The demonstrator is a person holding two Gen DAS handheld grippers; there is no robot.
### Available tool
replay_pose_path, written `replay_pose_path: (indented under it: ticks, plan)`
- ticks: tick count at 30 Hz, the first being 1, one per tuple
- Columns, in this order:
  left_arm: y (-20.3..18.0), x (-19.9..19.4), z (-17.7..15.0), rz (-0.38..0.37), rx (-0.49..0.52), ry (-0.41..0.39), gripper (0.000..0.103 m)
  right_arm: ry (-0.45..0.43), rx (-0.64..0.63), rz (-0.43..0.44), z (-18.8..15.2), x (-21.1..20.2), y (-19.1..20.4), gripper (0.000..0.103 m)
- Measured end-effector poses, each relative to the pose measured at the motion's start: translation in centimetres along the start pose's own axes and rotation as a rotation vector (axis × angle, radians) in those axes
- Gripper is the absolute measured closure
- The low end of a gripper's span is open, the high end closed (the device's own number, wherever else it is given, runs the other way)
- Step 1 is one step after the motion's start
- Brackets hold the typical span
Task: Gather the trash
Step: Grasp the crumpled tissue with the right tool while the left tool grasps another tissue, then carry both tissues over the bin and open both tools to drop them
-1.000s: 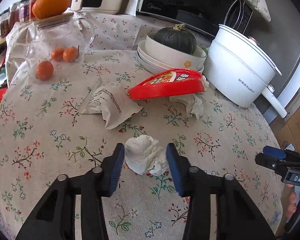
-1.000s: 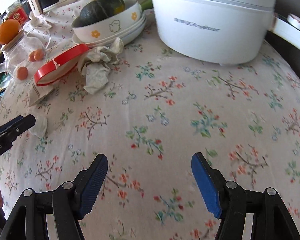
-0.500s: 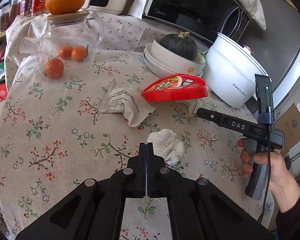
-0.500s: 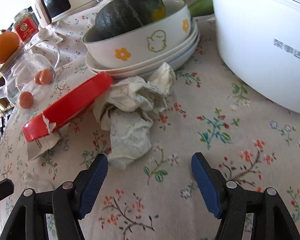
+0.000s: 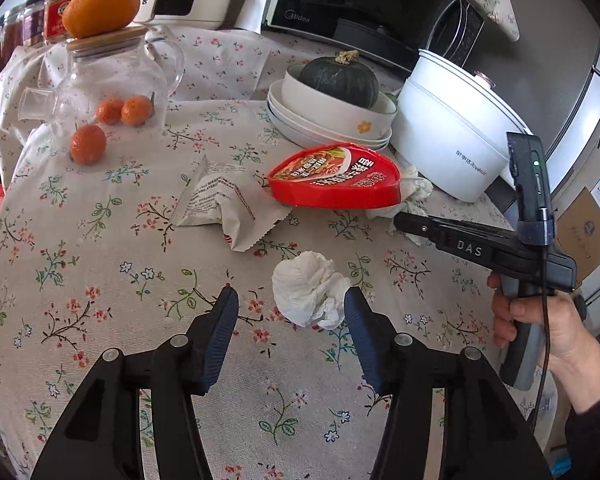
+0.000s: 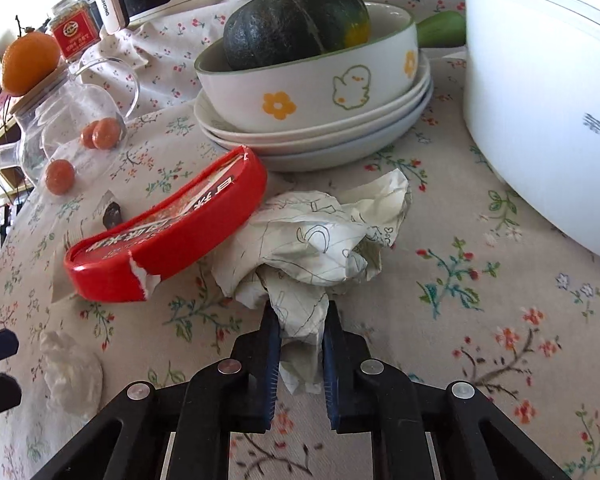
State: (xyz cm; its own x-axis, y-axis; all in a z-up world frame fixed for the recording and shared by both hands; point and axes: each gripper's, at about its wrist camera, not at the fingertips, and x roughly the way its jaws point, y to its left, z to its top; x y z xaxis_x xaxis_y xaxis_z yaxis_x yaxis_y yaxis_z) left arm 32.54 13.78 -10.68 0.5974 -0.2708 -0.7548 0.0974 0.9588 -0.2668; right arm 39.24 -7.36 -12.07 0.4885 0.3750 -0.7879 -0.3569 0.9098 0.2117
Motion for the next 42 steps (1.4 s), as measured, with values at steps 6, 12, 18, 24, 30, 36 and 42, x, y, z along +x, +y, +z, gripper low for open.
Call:
replay_pose_path:
  ticks: [6,12,18,24,30,36,42]
  plan:
    - [-1.0,2.7,-0.1,0.062,0.017,0.026,0.063,0.025,-0.015,-0.04,-2.2,-3.3,-1.3,0.087]
    - [-2.1,1.5,-0.3,0.09,0.027,0.015,0.082,0.03,-0.03,-0.073,-4.6,-8.0,-2.0,0.087]
    - [-5.8,-3.9,-1.4,0.056,0.056,-0.016,0.082,0.01,-0.014,-0.085,-7.4,-13.3,-2.0,0.087]
    - [-10.3,-9.4,-4.0,0.028,0.129,-0.035,0.082,-0.009,0.012,-0.108,-10.9,-18.7,-2.1,0.087]
    - [-13.9,-13.8,-7.5,0.008,0.191,-0.039,0.082,-0.025,0.022,-0.132,-14.6,-23.4,-1.9,0.087]
    - [-16.6,-16.8,-11.0,-0.031,0.226,-0.046,0.082,-0.028,0.035,-0.158,-18.4,-26.7,-1.7,0.087]
    - [-18.6,-17.6,-13.7,-0.092,0.242,-0.033,0.082,-0.001,0.096,-0.18,-21.7,-29.0,-2.8,0.087]
